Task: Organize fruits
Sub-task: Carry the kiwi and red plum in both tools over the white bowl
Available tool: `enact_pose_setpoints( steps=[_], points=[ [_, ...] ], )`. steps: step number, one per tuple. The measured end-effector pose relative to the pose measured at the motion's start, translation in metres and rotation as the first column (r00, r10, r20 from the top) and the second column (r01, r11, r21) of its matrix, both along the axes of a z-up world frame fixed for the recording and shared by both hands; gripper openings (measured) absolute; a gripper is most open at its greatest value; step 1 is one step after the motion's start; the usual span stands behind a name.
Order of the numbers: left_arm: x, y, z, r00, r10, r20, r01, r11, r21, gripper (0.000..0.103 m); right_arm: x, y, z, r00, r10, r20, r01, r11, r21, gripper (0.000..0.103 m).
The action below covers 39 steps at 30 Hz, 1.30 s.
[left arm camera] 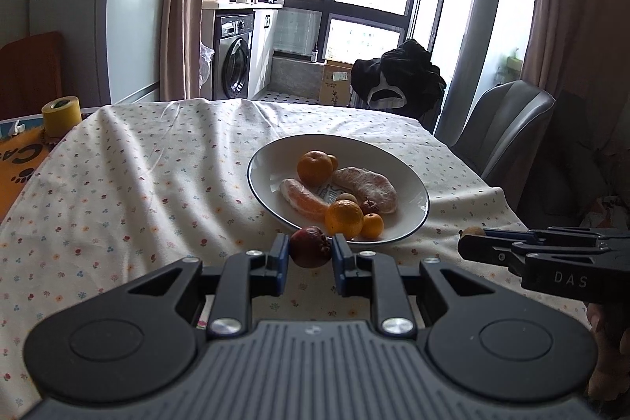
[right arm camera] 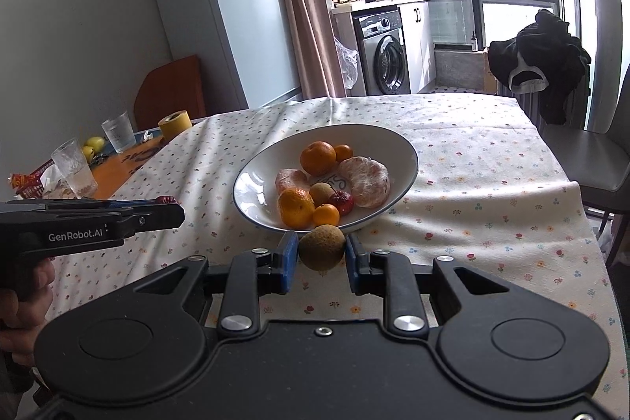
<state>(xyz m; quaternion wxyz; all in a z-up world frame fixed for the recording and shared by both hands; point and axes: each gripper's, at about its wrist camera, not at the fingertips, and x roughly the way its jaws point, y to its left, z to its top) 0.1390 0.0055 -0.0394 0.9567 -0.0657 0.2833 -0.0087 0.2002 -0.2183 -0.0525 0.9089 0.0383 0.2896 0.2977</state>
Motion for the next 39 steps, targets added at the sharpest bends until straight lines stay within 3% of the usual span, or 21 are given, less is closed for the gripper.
enact_pose_setpoints(
  steps=[14, 39],
  points=[
    [0.016, -0.001, 0.013, 1.000, -0.006, 0.030, 0.005, 0.999, 0.038, 0.022, 0.013, 0.000, 0.010, 1.000, -0.009, 0.030, 0.009, 1.000, 0.015, 0.024],
    [0.063, 0.002, 0.004, 1.000, 0.000, -0.005, 0.000, 1.000, 0.029, 0.022, 0.050, 0.009, 0.009, 1.000, -0.015, 0.020, 0.015, 1.000, 0.025, 0.024]
  ],
)
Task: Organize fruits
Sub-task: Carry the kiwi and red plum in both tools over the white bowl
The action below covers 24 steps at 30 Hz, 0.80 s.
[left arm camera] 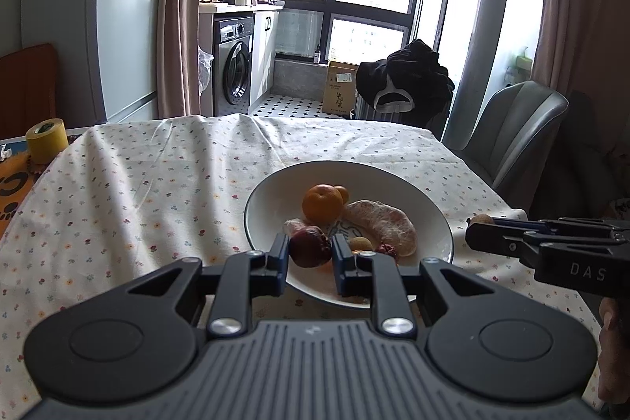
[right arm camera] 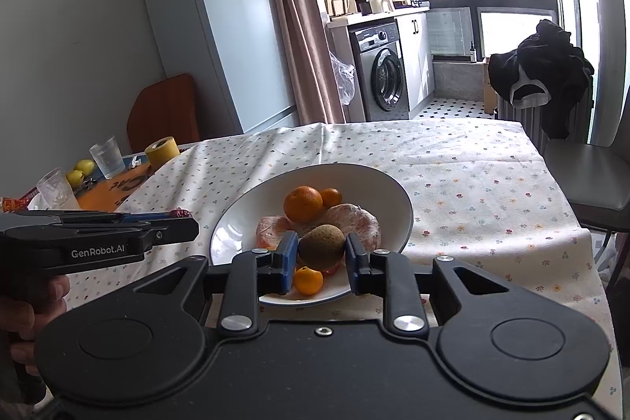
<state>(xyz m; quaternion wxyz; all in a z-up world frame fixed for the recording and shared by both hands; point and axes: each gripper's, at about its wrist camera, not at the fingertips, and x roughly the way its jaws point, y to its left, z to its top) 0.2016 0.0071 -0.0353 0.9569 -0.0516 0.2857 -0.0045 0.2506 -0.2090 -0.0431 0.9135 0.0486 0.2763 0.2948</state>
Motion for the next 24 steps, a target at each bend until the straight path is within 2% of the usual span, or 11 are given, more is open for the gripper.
enact_pose_setpoints(
  steps=[24],
  points=[
    [0.058, -0.004, -0.020, 0.997, -0.029, -0.078, 0.028, 1.000, -0.005, 0.022, 0.051, 0.013, -0.024, 0.997, 0.014, -0.082, -0.014, 1.000, -0.004, 0.024]
  ],
)
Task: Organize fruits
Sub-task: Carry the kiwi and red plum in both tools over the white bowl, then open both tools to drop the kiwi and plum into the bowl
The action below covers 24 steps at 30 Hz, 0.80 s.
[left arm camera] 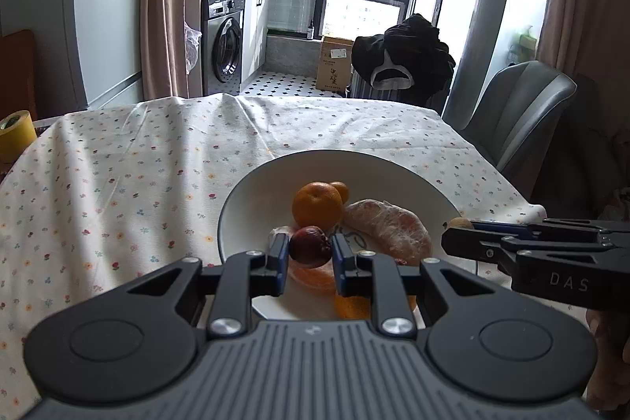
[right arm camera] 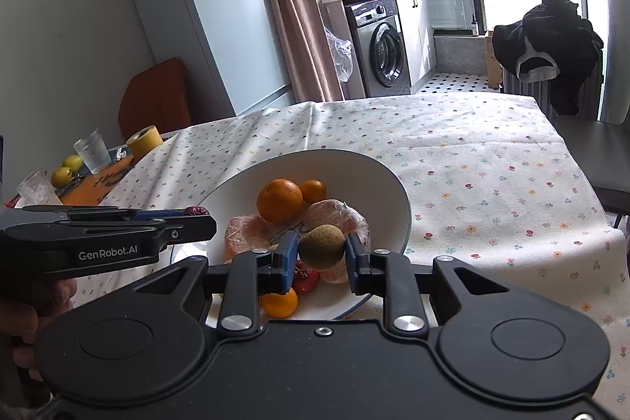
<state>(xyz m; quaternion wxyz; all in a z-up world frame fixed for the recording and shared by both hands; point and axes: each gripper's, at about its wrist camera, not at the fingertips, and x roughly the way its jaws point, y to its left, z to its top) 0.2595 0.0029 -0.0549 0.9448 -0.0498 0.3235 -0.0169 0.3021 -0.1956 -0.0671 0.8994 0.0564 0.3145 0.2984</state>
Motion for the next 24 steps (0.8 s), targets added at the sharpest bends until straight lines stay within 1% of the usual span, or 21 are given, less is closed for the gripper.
enact_pose_setpoints(
  steps=[6, 8, 10, 14, 19, 21, 22, 23, 24],
  points=[
    [0.016, 0.000, -0.003, 1.000, -0.012, -0.008, 0.012, 1.000, -0.014, 0.022, 0.011, 0.004, -0.003, 1.000, 0.000, -0.016, 0.000, 1.000, -0.001, 0.024],
    [0.019, 0.003, -0.002, 1.000, -0.006, 0.000, 0.006, 1.000, -0.028, 0.026, 0.014, 0.007, -0.004, 1.000, 0.007, -0.017, -0.007, 1.000, -0.003, 0.024],
    [0.021, 0.007, -0.001, 1.000, 0.010, -0.003, -0.010, 0.999, -0.032, 0.026, 0.017, 0.009, -0.004, 1.000, 0.010, -0.018, -0.010, 1.000, -0.007, 0.024],
    [0.019, 0.014, 0.000, 0.999, 0.040, -0.012, -0.040, 0.999, -0.027, 0.026, 0.019, 0.012, -0.003, 1.000, 0.015, -0.016, -0.015, 1.000, -0.007, 0.024],
    [0.012, 0.018, 0.002, 0.999, 0.045, -0.026, -0.045, 0.999, -0.016, 0.028, 0.019, 0.015, 0.002, 1.000, 0.018, -0.006, -0.018, 1.000, 0.010, 0.025],
    [0.008, 0.019, 0.004, 0.999, 0.044, -0.028, -0.044, 0.999, -0.009, 0.029, 0.018, 0.016, 0.004, 1.000, 0.023, 0.002, -0.023, 0.999, 0.027, 0.031],
    [0.006, 0.020, 0.005, 0.999, 0.043, -0.028, -0.043, 0.999, -0.005, 0.031, 0.017, 0.015, 0.005, 1.000, 0.020, 0.004, -0.021, 0.999, 0.033, 0.037],
    [0.003, 0.021, 0.006, 0.999, 0.046, -0.026, -0.046, 0.999, -0.002, 0.035, 0.017, 0.015, 0.006, 1.000, 0.015, 0.004, -0.015, 0.999, 0.035, 0.040],
    [0.001, 0.022, 0.006, 0.998, 0.052, -0.024, -0.052, 0.999, -0.001, 0.037, 0.016, 0.014, 0.007, 1.000, 0.010, 0.004, -0.010, 0.999, 0.036, 0.040]
  ],
)
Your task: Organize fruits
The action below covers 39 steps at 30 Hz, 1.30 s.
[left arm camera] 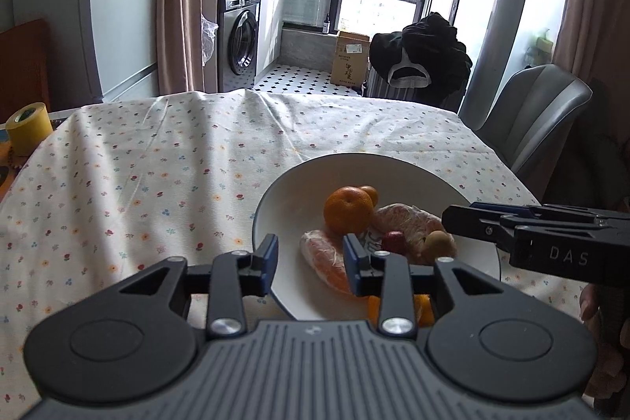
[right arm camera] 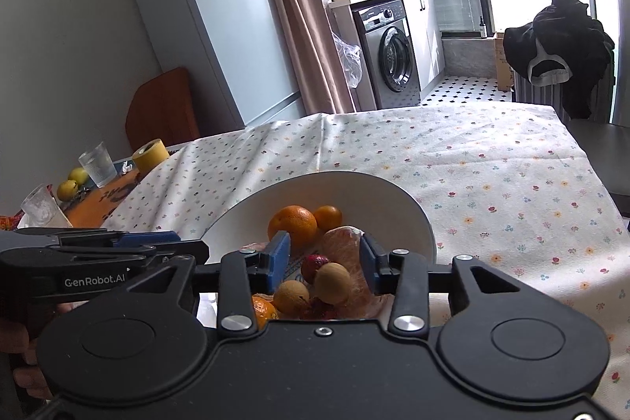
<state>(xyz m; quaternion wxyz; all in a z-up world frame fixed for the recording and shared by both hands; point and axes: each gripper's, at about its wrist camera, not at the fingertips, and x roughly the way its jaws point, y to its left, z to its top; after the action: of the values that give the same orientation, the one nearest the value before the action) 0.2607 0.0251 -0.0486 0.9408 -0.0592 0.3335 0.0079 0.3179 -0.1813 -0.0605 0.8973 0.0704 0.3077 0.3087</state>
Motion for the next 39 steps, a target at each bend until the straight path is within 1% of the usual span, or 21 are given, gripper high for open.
enact_pose_setpoints(
  steps=[3, 5, 10, 12, 14, 16, 17, 21, 23, 27, 30, 39],
  points=[
    [-0.007, 0.004, 0.002, 1.000, 0.008, 0.004, -0.008, 1.000, -0.001, 0.045, -0.002, -0.003, 0.001, 1.000, -0.013, -0.009, 0.013, 1.000, 0.007, 0.040],
    [-0.011, 0.005, 0.003, 1.000, 0.013, 0.009, -0.013, 1.000, 0.000, 0.053, -0.005, -0.005, 0.002, 1.000, -0.018, -0.010, 0.018, 1.000, 0.006, 0.040],
    [-0.022, 0.008, 0.006, 1.000, 0.022, 0.013, -0.022, 1.000, 0.002, 0.060, -0.013, -0.008, 0.003, 1.000, -0.021, -0.023, 0.021, 1.000, 0.008, 0.041],
    [-0.027, 0.009, 0.008, 0.999, 0.026, 0.019, -0.026, 1.000, 0.006, 0.066, -0.018, -0.009, 0.004, 0.999, -0.022, -0.027, 0.022, 1.000, 0.007, 0.043],
    [-0.034, 0.009, 0.011, 0.999, 0.037, 0.026, -0.038, 0.999, 0.016, 0.076, -0.023, -0.011, 0.006, 0.999, -0.025, -0.027, 0.026, 1.000, 0.008, 0.046],
    [-0.039, 0.008, 0.014, 0.999, 0.042, 0.033, -0.042, 0.999, 0.025, 0.079, -0.028, -0.013, 0.010, 0.999, -0.024, -0.021, 0.025, 1.000, 0.012, 0.048],
    [-0.042, 0.008, 0.016, 0.998, 0.043, 0.037, -0.044, 0.999, 0.026, 0.081, -0.031, -0.014, 0.012, 1.000, -0.026, -0.017, 0.026, 1.000, 0.012, 0.051],
    [-0.052, 0.008, 0.020, 0.998, 0.050, 0.042, -0.051, 0.998, 0.019, 0.084, -0.043, -0.018, 0.020, 1.000, -0.024, 0.001, 0.024, 1.000, 0.009, 0.055],
    [-0.057, 0.008, 0.021, 0.998, 0.048, 0.043, -0.049, 0.999, 0.014, 0.085, -0.049, -0.020, 0.023, 1.000, -0.023, 0.005, 0.023, 1.000, 0.006, 0.061],
    [-0.066, 0.007, 0.025, 0.998, 0.044, 0.045, -0.045, 0.999, 0.009, 0.086, -0.060, -0.022, 0.028, 1.000, -0.019, 0.015, 0.019, 1.000, 0.003, 0.066],
    [-0.074, 0.006, 0.030, 0.997, 0.047, 0.061, -0.047, 0.999, 0.009, 0.086, -0.066, -0.026, 0.032, 0.999, -0.024, 0.021, 0.024, 1.000, 0.009, 0.072],
    [-0.098, 0.001, 0.041, 0.996, 0.039, 0.084, -0.040, 0.999, 0.018, 0.093, -0.088, -0.034, 0.043, 0.999, -0.026, 0.045, 0.025, 1.000, 0.015, 0.085]
  ],
)
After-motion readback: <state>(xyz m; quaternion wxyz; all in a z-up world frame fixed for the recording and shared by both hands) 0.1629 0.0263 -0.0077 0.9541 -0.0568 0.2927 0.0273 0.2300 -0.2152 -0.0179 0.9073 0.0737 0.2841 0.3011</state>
